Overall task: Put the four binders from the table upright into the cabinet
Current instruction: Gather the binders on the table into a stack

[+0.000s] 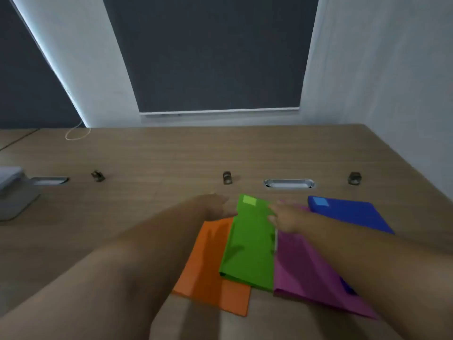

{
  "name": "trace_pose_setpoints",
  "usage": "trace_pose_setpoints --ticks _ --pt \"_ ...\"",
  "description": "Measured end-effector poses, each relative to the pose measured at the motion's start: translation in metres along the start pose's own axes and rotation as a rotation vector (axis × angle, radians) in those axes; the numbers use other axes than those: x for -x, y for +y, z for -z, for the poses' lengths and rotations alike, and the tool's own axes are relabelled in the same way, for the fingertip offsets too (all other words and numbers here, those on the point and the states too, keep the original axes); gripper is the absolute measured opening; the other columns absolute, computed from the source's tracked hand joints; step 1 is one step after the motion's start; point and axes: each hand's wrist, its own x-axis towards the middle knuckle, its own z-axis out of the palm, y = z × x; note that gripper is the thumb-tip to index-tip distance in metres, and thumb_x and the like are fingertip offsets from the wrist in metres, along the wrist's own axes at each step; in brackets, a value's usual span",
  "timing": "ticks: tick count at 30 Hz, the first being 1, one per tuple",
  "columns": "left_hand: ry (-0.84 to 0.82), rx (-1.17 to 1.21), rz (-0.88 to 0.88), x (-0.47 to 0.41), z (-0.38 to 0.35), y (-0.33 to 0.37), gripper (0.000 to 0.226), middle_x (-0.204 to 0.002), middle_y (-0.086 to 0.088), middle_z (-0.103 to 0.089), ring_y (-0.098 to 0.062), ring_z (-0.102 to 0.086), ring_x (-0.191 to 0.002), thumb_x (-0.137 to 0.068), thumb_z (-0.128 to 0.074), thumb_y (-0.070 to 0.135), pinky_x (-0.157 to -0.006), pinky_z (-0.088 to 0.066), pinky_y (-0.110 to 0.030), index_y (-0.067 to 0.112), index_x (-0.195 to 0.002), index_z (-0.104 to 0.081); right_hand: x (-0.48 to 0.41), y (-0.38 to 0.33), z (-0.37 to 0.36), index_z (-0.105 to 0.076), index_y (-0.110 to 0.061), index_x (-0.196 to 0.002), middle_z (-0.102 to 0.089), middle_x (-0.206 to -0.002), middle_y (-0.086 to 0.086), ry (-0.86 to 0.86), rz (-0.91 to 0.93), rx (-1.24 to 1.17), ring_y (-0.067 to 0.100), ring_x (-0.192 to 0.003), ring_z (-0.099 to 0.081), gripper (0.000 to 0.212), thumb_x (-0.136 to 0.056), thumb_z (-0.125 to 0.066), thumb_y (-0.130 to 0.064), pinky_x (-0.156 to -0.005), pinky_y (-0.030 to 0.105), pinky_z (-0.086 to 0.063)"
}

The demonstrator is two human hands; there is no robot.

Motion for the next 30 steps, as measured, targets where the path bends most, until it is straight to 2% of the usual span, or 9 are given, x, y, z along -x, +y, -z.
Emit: trace_pose_setpoints --ticks 5,8,10,13,17,22,25,27,30 --pt "-0.163 0.123 0.099 0.016 -0.072 -0.018 0.081 -0.166 -0.010 -0.009 -0.029 -0.006 -0.153 -0.096 -0.038 0.061 -0.122 -0.017 -0.047 0.015 -0.158 -0.013 0.021 -0.015 -0.077 -0.027 -0.005 -0.147 -0.029 -0.153 0.018 -0.108 -0.022 -0.143 0.029 -0.139 -0.031 0.052 -0.101 -0.037 -0.027 -0.111 0.034 -0.028" --pt "-0.190 0.211 0.128 0.025 -0.103 -0.023 0.080 -0.165 -0.013 -0.017 -0.030 -0.018 -0.151 -0.097 -0.040 0.059 -0.120 -0.022 -0.040 0.013 -0.157 -0.016 0.028 -0.024 -0.115 -0.036 -0.010 -0.143 -0.038 -0.148 0.015 -0.093 -0.051 -0.211 0.027 -0.133 -0.039 0.047 -0.100 -0.040 -0.027 -0.108 0.035 -0.033" --pt "-0.206 0.231 0.136 0.029 -0.123 -0.028 0.079 -0.163 -0.014 -0.021 -0.030 -0.024 -0.149 -0.097 -0.044 0.057 -0.118 -0.025 -0.038 0.010 -0.156 -0.020 0.031 -0.027 -0.139 -0.036 -0.015 -0.143 -0.037 -0.150 0.010 -0.087 -0.070 -0.160 0.025 -0.136 -0.036 0.047 -0.099 -0.040 -0.031 -0.112 0.041 -0.026" --pt "-0.209 0.177 0.145 0.034 -0.145 -0.038 0.081 -0.166 -0.014 -0.009 -0.032 -0.016 -0.151 -0.096 -0.048 0.054 -0.121 -0.020 -0.038 0.009 -0.156 -0.018 0.032 -0.031 -0.158 -0.034 -0.022 -0.145 -0.025 -0.157 0.005 -0.065 -0.117 -0.059 0.021 -0.144 -0.023 0.049 -0.097 -0.039 -0.035 -0.115 0.052 -0.009" --pt "-0.118 0.171 0.131 0.038 -0.163 -0.048 0.073 -0.167 -0.011 -0.004 -0.032 -0.012 -0.152 -0.096 -0.054 0.045 -0.121 -0.020 -0.041 0.012 -0.154 -0.025 0.033 -0.034 -0.170 -0.030 -0.023 -0.146 -0.016 -0.160 0.004 -0.025 -0.158 -0.041 0.020 -0.145 -0.019 0.052 -0.096 -0.039 -0.035 -0.115 0.056 -0.003" --pt "0.026 0.393 0.110 0.035 -0.170 -0.027 0.046 -0.156 -0.019 -0.035 -0.028 -0.032 -0.145 -0.099 -0.051 0.032 -0.113 -0.032 -0.032 0.007 -0.137 -0.054 0.036 -0.043 -0.181 -0.026 -0.020 -0.148 -0.013 -0.161 0.006 0.029 -0.182 -0.041 0.021 -0.145 -0.021 0.055 -0.096 -0.041 -0.031 -0.114 0.059 0.002" --pt "0.071 0.546 0.118 0.033 -0.172 -0.006 0.032 -0.119 -0.024 -0.066 -0.035 -0.060 -0.114 -0.095 -0.054 0.024 -0.088 -0.046 -0.038 0.001 -0.113 -0.068 0.039 -0.043 -0.181 -0.019 -0.020 -0.150 -0.008 -0.162 0.005 0.009 -0.186 -0.030 0.020 -0.146 -0.018 0.061 -0.094 -0.043 -0.026 -0.113 0.060 0.004" --pt "0.060 0.726 0.207 0.031 -0.171 0.002 0.028 -0.105 -0.026 -0.071 -0.037 -0.066 -0.099 -0.094 -0.054 0.019 -0.079 -0.049 -0.042 -0.002 -0.105 -0.070 0.041 -0.042 -0.178 -0.015 -0.021 -0.151 -0.004 -0.162 0.004 -0.033 -0.182 -0.028 0.019 -0.147 -0.015 0.066 -0.092 -0.043 -0.023 -0.112 0.060 0.005" --pt "-0.020 1.137 0.390 0.028 -0.169 0.012 0.027 -0.111 -0.019 -0.069 -0.025 -0.063 -0.094 -0.094 -0.058 0.014 -0.075 -0.047 -0.033 0.000 -0.115 -0.067 0.041 -0.038 -0.172 -0.012 -0.024 -0.152 -0.002 -0.162 0.003 -0.072 -0.151 -0.037 0.018 -0.147 -0.014 0.069 -0.091 -0.042 -0.019 -0.112 0.059 0.008"
